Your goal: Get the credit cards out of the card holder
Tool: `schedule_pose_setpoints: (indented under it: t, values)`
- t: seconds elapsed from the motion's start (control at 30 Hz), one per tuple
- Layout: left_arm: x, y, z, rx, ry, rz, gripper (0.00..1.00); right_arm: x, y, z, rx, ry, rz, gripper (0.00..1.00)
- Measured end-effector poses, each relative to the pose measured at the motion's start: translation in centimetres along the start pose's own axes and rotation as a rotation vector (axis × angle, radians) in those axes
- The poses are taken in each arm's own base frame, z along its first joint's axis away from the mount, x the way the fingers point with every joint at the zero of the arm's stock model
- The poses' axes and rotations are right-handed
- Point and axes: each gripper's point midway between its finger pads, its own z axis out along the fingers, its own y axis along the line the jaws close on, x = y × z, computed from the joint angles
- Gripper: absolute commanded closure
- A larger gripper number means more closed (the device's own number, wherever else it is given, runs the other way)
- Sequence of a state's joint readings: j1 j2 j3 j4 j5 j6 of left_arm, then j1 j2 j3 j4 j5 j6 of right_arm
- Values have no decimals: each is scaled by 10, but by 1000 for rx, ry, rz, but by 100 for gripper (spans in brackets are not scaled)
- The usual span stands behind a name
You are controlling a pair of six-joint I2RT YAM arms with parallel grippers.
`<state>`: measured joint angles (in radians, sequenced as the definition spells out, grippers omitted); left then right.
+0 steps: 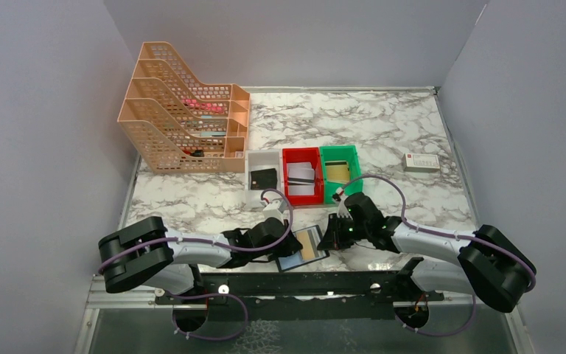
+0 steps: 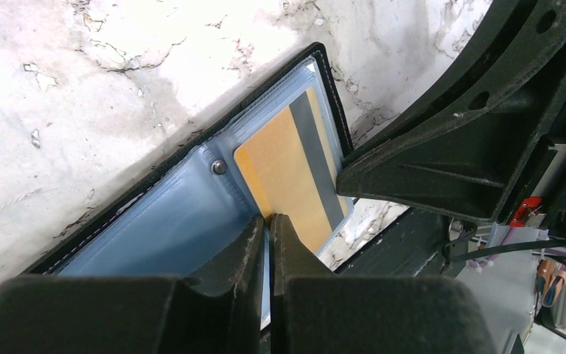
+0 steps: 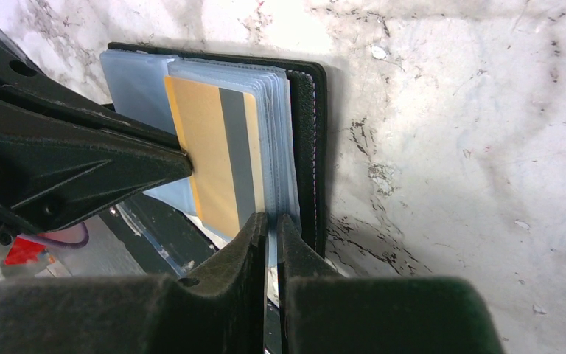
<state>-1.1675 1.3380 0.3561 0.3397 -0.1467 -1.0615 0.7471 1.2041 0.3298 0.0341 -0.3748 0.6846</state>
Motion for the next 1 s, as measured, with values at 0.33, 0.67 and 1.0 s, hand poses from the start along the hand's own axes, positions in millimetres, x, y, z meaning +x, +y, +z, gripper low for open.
schedule_pose_setpoints:
  t: [0.33,0.67,1.0]
  values:
    - [-1,16,-10,-84,4,37,100,0,0,1,2,2,16,91]
    - [-3,19,-14,-88,-9,39,61,0,1,3,-7,3,21,91]
    - [-1,2,-1,0,-12,-22,74,-1,4,6,-23,9,19,91]
